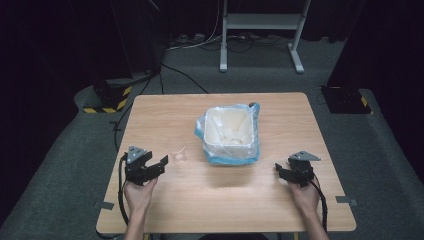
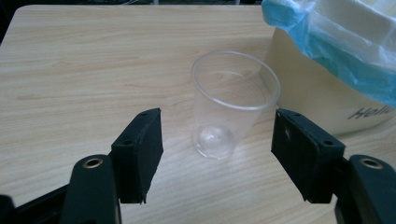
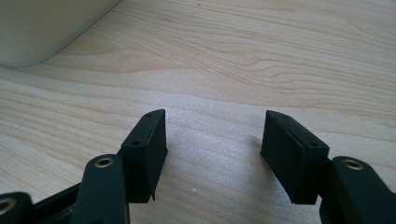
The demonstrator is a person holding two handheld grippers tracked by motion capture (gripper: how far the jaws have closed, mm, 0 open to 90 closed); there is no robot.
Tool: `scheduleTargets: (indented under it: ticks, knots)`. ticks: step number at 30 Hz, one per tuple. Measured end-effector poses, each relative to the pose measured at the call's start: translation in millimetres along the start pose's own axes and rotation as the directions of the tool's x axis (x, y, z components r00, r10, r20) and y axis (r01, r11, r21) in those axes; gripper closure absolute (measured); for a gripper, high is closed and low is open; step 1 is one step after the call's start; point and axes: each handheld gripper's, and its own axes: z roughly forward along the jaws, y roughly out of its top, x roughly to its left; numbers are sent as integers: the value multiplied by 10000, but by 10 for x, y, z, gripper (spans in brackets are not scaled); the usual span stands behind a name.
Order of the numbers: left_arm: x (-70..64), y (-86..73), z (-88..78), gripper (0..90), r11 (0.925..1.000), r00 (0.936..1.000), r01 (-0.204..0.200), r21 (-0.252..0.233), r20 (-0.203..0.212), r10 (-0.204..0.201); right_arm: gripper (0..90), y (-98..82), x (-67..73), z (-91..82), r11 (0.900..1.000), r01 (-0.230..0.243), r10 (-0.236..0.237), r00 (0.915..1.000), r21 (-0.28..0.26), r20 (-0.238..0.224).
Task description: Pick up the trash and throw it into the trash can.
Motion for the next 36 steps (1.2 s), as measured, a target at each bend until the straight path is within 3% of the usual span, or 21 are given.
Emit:
scheduleTargets:
  ticks: [9, 17, 24, 36]
  knots:
    - [62, 184, 187, 391, 9996, 9997, -70, 277, -252, 77, 399, 0, 1, 1, 10000, -4, 4, 10000, -14, 2]
    - [93, 297, 337, 442, 9993, 9997, 8, 365, -237, 1, 399, 0, 2, 0, 10000, -3, 3, 10000, 1, -2]
    - [118, 298, 464, 475, 9975, 9994, 122, 692, -344, -99, 399, -1, 2, 0, 10000, 6, -6, 10000, -8, 5]
    - [167, 280, 621, 609, 9934, 9991, 434, 1063, -87, -427, 399, -1, 3, 1, 10000, 17, -17, 10000, -23, 7]
